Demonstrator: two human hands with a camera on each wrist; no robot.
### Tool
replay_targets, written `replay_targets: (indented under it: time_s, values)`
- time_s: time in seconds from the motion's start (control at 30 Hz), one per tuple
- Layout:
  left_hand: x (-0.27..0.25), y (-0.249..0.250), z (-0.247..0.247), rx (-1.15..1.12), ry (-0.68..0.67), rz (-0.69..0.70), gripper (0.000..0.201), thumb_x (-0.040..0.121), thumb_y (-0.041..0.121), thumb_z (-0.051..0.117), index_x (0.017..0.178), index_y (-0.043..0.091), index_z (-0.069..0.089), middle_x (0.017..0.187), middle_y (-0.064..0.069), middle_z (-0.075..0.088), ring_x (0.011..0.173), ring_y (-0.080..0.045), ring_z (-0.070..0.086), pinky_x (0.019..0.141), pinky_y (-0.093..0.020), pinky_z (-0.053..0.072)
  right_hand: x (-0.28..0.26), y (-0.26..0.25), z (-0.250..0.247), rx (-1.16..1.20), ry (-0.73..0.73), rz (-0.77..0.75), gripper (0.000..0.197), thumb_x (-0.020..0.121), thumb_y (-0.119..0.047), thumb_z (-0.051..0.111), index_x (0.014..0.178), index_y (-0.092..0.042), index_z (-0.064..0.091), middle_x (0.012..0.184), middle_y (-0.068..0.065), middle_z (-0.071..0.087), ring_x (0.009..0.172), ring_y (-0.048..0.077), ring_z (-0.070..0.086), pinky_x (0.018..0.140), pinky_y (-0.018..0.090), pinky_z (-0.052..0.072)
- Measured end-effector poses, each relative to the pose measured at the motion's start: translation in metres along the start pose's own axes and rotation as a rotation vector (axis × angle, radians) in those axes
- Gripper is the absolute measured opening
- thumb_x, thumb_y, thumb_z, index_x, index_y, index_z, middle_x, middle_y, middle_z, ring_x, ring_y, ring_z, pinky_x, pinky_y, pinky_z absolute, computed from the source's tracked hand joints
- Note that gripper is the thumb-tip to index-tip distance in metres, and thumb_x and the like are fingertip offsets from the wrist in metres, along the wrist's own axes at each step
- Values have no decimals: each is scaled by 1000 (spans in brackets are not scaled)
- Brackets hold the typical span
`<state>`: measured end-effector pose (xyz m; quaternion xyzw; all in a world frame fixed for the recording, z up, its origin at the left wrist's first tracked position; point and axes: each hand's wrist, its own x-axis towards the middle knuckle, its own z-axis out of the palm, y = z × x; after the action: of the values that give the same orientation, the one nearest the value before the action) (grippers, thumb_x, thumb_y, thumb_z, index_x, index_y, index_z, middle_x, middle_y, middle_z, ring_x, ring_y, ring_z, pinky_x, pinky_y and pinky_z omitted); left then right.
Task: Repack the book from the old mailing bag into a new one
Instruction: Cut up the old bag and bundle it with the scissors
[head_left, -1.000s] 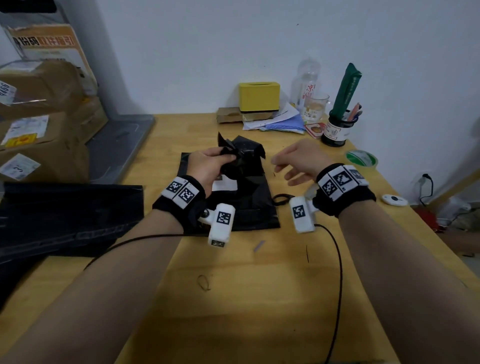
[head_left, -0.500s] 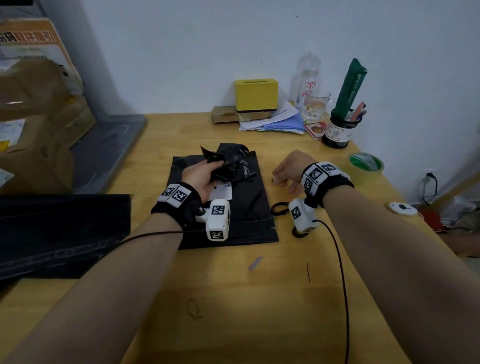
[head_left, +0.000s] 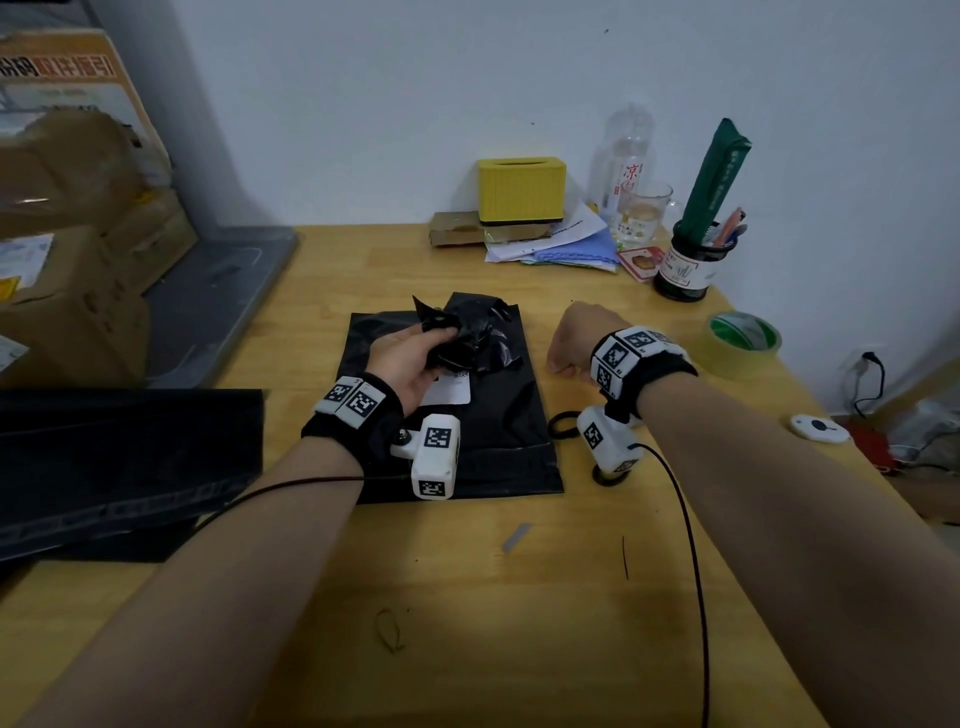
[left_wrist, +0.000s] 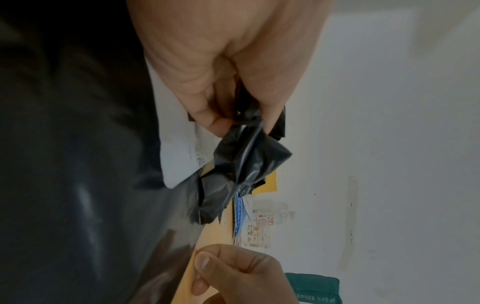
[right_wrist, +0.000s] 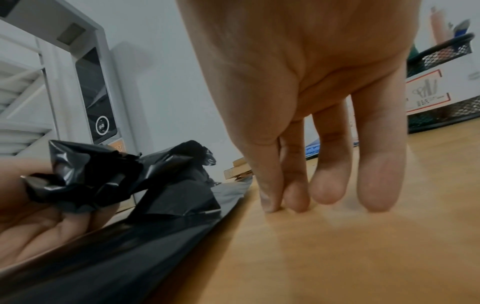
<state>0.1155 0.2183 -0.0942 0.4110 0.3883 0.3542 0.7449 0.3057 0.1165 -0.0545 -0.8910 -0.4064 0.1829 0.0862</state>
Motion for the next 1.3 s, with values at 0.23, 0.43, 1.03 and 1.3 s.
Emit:
replay_targets:
  time_s: [0.23, 0.43, 1.03, 1.3]
  values:
    - [-10, 0, 2, 41, 7, 37, 24, 86, -3, 70, 109, -3, 68, 103, -18, 73, 91, -26, 73, 86, -40, 59, -14, 13, -5, 505, 45, -7, 17, 99, -17, 65, 99, -2, 73, 87, 12, 69, 70, 26, 67, 71, 42, 64]
    - [-36, -3, 15, 95, -49, 84, 15, 85, -4, 70, 98, 2, 72, 92, -14, 75, 83, -23, 73, 77, -32, 60, -66, -24, -18, 737, -16, -263, 10, 97, -19, 69, 95, -10, 71, 74, 6, 64, 53, 16, 60, 55, 33, 61]
    - [-148, 12, -20, -32, -276, -188, 21, 97, 12, 59, 112, 0, 67, 96, -13, 74, 83, -21, 74, 67, -28, 60, -186, -49, -2, 354, -26, -392, 23, 102, -27, 56, 115, -28, 75, 56, -1, 59, 54, 18, 57, 68, 40, 62]
    - [-172, 1, -18, -46, -78, -94, 11, 91, -1, 64, 102, -3, 67, 93, -14, 71, 79, -20, 71, 60, -25, 59, -213, -3, 12, 390, -50, -294, 11, 91, -22, 71, 96, -16, 79, 82, 4, 79, 56, 16, 58, 55, 32, 52]
